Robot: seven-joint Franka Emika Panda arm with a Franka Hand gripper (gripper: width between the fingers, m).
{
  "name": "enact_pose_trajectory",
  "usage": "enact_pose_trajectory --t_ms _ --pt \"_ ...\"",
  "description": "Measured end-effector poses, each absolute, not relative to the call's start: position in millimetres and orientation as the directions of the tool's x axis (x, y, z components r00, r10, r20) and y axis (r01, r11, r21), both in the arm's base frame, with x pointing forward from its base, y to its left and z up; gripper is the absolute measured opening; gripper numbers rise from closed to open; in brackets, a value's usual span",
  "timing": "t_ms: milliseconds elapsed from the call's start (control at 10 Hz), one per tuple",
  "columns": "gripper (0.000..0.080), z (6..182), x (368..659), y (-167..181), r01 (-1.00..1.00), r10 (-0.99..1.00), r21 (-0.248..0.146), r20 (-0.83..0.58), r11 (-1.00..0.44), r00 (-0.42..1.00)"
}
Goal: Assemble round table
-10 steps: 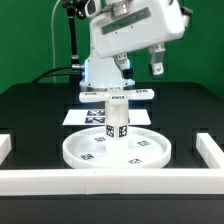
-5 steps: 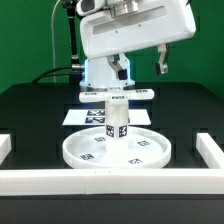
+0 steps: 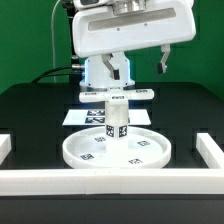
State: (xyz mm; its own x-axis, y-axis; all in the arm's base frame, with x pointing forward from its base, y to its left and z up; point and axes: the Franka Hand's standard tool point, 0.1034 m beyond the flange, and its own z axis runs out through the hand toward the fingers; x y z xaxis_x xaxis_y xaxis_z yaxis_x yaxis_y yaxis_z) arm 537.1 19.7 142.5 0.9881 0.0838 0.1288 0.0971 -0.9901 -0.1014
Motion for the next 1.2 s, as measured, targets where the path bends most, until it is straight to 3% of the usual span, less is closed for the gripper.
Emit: enact_pose_trajectory --t_ms 500,800,1200 --pt "0.0649 141.6 536.4 15.9 0.359 0.347 -0.063 0.147 -0.931 0.926" --pt "0.0649 135.2 533.3 14.8 0.662 0.656 -0.016 0.122 -0.749 0.745" --pt "0.0649 128.0 533.6 1.6 0.725 0.721 -0.013 0.099 -0.689 0.686"
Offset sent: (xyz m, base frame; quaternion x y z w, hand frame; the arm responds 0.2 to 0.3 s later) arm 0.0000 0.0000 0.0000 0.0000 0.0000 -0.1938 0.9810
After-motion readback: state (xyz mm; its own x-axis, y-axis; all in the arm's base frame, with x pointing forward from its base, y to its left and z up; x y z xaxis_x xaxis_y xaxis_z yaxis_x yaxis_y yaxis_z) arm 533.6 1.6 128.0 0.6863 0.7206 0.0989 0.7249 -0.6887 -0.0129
